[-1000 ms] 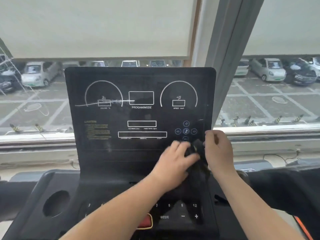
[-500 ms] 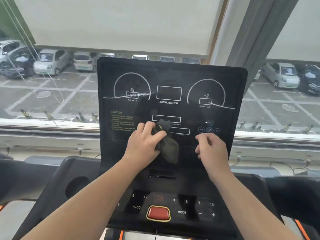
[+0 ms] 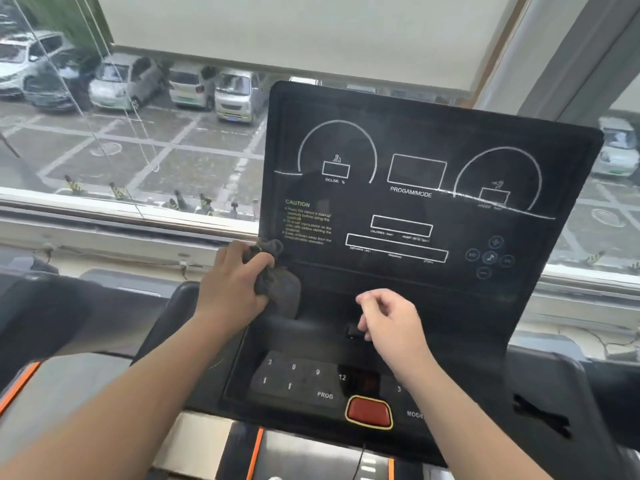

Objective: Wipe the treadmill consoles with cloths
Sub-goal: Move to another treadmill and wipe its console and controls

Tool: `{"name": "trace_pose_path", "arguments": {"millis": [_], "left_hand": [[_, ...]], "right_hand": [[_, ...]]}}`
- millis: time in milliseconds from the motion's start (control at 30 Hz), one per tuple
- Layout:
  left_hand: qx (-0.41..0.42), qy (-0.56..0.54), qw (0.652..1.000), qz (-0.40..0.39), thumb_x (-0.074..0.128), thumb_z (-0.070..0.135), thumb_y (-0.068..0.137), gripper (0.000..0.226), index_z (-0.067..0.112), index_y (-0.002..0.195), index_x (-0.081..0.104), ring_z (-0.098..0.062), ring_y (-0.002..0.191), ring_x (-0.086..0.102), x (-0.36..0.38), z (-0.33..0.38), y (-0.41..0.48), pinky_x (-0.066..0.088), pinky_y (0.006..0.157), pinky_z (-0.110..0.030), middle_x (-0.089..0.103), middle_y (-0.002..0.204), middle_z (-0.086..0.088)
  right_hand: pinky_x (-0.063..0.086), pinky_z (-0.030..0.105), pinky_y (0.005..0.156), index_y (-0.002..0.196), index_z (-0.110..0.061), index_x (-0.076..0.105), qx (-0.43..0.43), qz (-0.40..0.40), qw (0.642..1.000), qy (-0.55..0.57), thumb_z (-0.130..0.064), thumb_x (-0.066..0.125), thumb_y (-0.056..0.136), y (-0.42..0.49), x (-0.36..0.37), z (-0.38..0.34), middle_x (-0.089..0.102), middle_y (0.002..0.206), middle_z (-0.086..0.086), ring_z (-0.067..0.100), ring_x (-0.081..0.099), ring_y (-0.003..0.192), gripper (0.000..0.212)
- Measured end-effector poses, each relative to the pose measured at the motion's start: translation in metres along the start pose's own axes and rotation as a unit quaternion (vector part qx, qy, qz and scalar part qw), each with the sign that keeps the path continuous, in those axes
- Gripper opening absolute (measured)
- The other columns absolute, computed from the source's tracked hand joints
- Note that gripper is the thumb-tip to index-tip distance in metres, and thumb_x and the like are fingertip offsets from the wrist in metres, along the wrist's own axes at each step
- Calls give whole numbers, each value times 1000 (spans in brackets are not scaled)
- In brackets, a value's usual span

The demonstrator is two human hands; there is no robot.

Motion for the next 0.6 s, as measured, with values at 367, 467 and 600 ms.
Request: {"name": "trace_pose_path", "arguments": {"millis": [367, 467, 600], "left_hand": [[8, 61, 985, -159, 72, 37, 71, 49, 34, 119, 65, -31, 107, 48, 43, 5, -69, 52, 79, -41, 52, 123, -4], [8, 65, 976, -209, 64, 43, 80, 49, 39, 128, 58, -26, 115, 44, 44, 33, -77, 52, 86, -38, 49, 127, 1], [-8, -29, 958, -286, 59, 41, 77, 51, 41, 128, 55, -22, 118, 44, 51, 83, -87, 52, 88, -36, 48, 123, 7]], "right_hand": [[53, 26, 64, 88, -24, 72, 57, -48, 997, -33, -24, 60, 101, -34, 39, 47, 73, 75, -1, 9, 64, 66, 18], [54, 24, 80, 106, -32, 71, -10, -24, 997, -74, -19, 63, 99, -48, 42, 60, 70, 99, -9, 2, 65, 87, 16], [32, 22, 121, 149, -25, 51, -132, -105, 964, -204, -22, 61, 83, -61, 45, 68, 45, 153, -12, 4, 38, 146, 67]]}}
Point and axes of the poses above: each hand's wrist, its own y-axis towards the middle knuckle, its own x-axis out of the palm, z = x × y, the point moved 5 cm from there along y, towards the middle knuckle
